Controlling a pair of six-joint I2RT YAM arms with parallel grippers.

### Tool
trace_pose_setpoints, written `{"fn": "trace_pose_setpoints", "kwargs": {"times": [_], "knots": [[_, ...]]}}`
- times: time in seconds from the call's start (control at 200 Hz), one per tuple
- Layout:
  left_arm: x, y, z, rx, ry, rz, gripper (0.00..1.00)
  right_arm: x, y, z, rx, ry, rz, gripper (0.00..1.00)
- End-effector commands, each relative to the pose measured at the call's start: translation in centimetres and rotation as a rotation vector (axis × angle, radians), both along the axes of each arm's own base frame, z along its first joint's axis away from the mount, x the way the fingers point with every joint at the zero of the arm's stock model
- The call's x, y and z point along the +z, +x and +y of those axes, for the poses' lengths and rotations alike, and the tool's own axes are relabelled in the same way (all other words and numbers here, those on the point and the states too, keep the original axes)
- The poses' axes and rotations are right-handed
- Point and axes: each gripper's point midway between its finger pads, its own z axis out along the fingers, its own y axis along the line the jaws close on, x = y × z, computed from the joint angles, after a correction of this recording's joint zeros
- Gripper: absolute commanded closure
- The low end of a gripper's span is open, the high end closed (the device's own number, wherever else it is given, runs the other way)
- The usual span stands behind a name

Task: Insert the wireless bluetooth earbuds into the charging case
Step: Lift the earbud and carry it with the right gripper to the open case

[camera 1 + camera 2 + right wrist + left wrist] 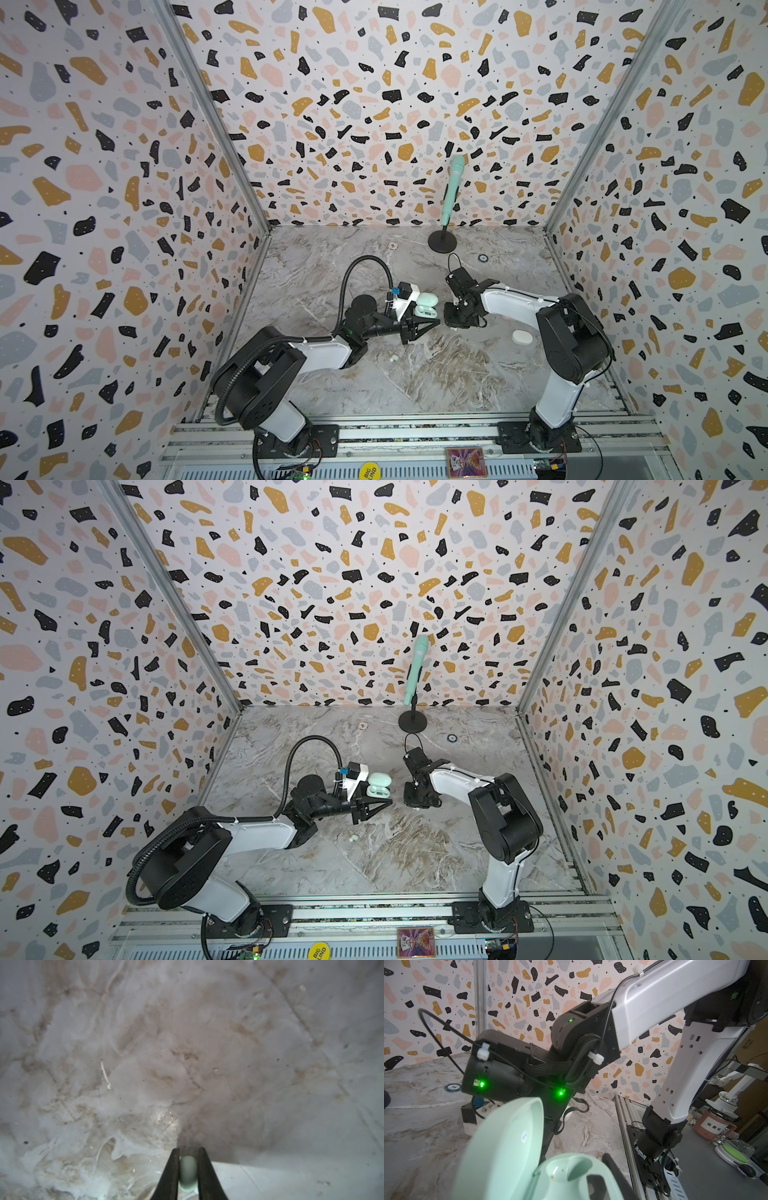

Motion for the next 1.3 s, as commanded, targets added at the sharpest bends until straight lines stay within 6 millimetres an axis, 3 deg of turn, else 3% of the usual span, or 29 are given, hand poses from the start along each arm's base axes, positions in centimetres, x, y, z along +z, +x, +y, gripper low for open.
{"fn": "trace_pose_setpoints", "kwargs": {"times": [0.0, 0.305, 0.671, 0.861, 1.091, 1.297], "knots": [[2.1, -0.3, 0.3, -0.013, -0.055, -0.066, 0.68, 1.6, -0.9, -0.4, -0.002, 0.033, -0.006, 0.83], [2.4, 0.1, -0.1, -0.020, -0.084, -0.058, 0.68, 7.3, -0.7, 0.5, 0.010, 0.217, -0.140, 0.83], [3.6, 1.0, -1.3, -0.048, -0.136, -0.072, 0.68, 18.1, -1.3, 0.1, 0.104, 0.493, -0.365, 0.82], [3.9, 1.3, -2.1, -0.080, -0.139, -0.085, 0.68, 23.1, -3.1, 1.0, 0.227, 0.617, -0.475, 0.83], [4.1, 1.1, -2.5, -0.107, -0.143, -0.104, 0.68, 26.8, -5.6, 2.2, 0.336, 0.754, -0.513, 0.83], [4.4, 0.4, -2.8, -0.140, -0.154, -0.121, 0.68, 28.2, -7.5, 3.1, 0.431, 0.852, -0.508, 0.83]]}}
